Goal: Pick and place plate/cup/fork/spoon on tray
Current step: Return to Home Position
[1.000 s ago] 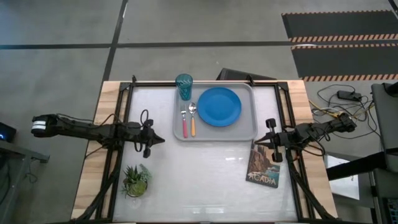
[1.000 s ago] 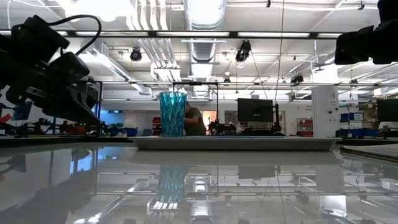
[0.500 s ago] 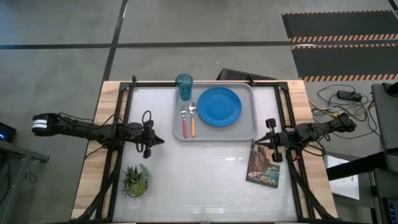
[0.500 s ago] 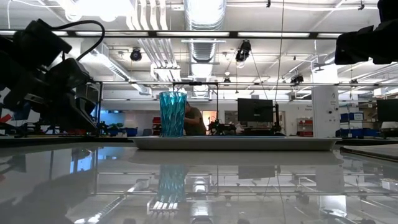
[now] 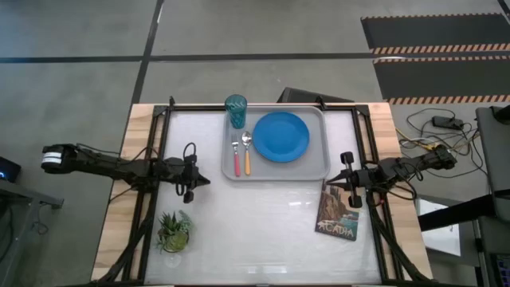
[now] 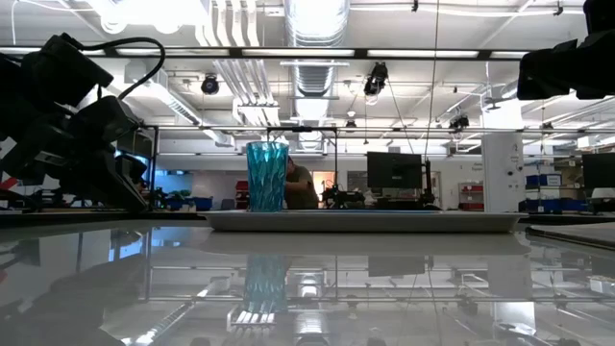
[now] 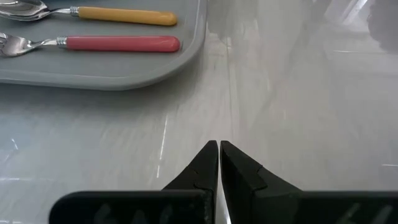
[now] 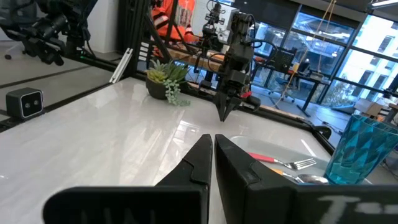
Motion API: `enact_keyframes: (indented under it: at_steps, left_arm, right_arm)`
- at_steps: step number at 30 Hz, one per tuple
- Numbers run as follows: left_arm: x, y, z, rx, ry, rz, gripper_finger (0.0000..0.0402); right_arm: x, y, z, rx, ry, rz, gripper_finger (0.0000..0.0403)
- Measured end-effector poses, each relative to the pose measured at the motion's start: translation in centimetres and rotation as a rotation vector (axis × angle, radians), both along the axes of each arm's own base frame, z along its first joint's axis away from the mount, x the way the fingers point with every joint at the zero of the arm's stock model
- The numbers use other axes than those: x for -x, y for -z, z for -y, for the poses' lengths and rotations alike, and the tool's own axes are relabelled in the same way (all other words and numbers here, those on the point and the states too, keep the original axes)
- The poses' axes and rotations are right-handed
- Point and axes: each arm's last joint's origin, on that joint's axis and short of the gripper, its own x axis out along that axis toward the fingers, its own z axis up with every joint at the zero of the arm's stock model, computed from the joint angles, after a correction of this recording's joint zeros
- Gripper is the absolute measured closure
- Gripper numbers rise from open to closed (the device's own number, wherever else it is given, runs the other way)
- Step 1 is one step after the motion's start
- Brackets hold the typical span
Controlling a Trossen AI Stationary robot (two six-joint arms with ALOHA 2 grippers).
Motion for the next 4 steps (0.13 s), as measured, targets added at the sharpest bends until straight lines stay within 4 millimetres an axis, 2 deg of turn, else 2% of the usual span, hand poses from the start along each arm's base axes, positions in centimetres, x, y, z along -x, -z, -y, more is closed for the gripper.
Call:
enact_keyframes:
  at_steps: [4]
  left_arm:
    - [0.0,-0.01,0.0,0.0,0.0,0.001,0.0402]
  right_arm:
    - [0.0,0.0,0.0,0.0,0.0,0.0,0.0394]
